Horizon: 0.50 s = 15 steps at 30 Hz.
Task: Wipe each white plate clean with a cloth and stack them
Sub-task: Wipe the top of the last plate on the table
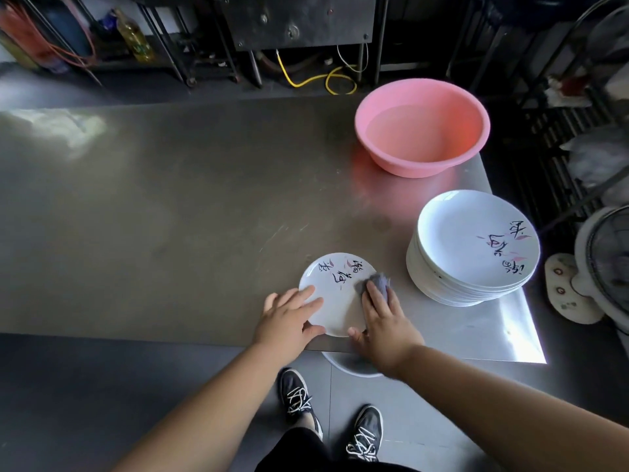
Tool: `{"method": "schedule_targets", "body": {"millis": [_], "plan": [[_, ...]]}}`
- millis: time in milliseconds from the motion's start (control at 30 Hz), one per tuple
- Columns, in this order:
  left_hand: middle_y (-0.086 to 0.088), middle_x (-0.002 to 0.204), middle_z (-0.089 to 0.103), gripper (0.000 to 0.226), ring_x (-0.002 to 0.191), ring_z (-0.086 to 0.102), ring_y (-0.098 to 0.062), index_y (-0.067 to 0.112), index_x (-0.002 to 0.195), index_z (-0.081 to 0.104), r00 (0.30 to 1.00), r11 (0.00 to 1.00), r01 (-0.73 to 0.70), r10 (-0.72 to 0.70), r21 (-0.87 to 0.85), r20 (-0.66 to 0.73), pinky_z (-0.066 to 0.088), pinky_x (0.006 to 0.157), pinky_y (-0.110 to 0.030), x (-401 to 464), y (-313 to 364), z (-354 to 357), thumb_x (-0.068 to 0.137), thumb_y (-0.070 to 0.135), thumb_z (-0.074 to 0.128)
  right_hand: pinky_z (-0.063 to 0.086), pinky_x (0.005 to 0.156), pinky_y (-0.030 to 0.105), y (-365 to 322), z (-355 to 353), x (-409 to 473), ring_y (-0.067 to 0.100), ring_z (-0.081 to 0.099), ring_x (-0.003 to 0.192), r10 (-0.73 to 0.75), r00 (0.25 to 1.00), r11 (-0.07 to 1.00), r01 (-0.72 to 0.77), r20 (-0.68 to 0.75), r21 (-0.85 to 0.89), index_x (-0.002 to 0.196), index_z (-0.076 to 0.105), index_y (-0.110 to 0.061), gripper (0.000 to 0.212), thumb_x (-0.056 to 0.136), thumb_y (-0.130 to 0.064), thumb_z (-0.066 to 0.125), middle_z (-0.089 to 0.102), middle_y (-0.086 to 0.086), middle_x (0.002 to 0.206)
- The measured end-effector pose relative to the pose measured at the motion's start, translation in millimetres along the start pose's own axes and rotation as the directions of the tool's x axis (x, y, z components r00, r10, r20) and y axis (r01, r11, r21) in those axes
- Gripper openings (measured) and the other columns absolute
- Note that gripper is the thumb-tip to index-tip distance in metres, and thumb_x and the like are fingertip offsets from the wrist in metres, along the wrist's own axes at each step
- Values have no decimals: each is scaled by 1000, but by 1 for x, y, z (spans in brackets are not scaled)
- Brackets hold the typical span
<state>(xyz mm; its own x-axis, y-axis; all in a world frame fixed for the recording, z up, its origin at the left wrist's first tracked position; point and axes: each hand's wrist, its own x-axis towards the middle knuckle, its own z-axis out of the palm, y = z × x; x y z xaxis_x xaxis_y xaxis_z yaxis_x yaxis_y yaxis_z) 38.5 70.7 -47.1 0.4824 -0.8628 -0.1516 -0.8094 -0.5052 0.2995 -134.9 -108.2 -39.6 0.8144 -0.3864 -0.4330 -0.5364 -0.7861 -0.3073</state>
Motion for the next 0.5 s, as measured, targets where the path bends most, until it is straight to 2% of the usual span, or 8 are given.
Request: {"method": "schedule_targets", "body": {"millis": [67, 100, 200, 267, 333, 400, 500], "plan": [[9, 158, 51, 55, 146, 42, -23, 34, 136, 68, 998, 1000, 14, -15, -15, -56, 20, 114, -45, -5, 3, 5, 87, 57, 73, 9, 130, 42, -5, 17, -14, 36, -12, 160, 3, 999, 999, -1, 44, -33, 167, 4, -11, 107, 87, -82, 2, -12, 0, 175], [8, 155, 54, 54, 146, 42, -25, 33, 134, 70, 997, 1000, 14, -15, -20, -75, 21, 114, -45, -8, 4, 6, 85, 56, 76, 10, 130, 42, -3, 17, -13, 37, -8, 160, 2, 999, 1000, -1, 41, -29, 167, 8, -11, 107, 87, -81, 3, -8, 0, 175], [3, 142, 64, 47, 142, 51, -33, 28, 125, 75, 993, 1000, -5, 3, -23, -118, 38, 113, -51, -11, 11, 12, 81, 39, 88, 20, 130, 44, 9, -5, 14, 33, 6, 160, -27, 996, 999, 29, -80, 16, 166, 21, -16, 87, 98, -69, 31, 8, -6, 175], [-2, 135, 68, 48, 138, 57, -35, 24, 121, 77, 988, 1000, -14, 13, -12, -151, 48, 108, -57, -9, 17, 16, 77, 32, 93, 22, 129, 45, 19, -20, 30, 28, 1, 161, -64, 992, 997, 68, -110, 32, 167, 20, -20, 78, 103, -60, 40, 6, -12, 175], [-3, 129, 71, 48, 134, 61, -34, 24, 117, 79, 982, 1000, -6, 5, -3, -188, 49, 107, -56, -8, 22, 20, 74, 36, 94, 22, 129, 45, 18, -20, 31, 27, -3, 162, -53, 993, 997, 59, -104, 56, 168, 17, -19, 77, 105, -58, 40, 3, -11, 175], [2, 119, 70, 45, 125, 63, -30, 28, 114, 77, 979, 999, 34, -34, -1, -199, 44, 106, -48, -7, 30, 22, 75, 48, 89, 17, 130, 44, 8, -8, 13, 29, -6, 161, -8, 997, 998, 13, -82, 66, 168, 13, -16, 83, 103, -63, 37, -2, -6, 176], [5, 105, 60, 41, 109, 60, -25, 32, 107, 74, 981, 996, 86, -87, -11, -173, 39, 99, -43, -10, 47, 24, 79, 62, 74, 7, 129, 38, -4, 10, -24, 28, -15, 160, -7, 1000, 998, 6, 18, 70, 168, 5, -14, 98, 95, -78, 16, -12, -5, 175]]}}
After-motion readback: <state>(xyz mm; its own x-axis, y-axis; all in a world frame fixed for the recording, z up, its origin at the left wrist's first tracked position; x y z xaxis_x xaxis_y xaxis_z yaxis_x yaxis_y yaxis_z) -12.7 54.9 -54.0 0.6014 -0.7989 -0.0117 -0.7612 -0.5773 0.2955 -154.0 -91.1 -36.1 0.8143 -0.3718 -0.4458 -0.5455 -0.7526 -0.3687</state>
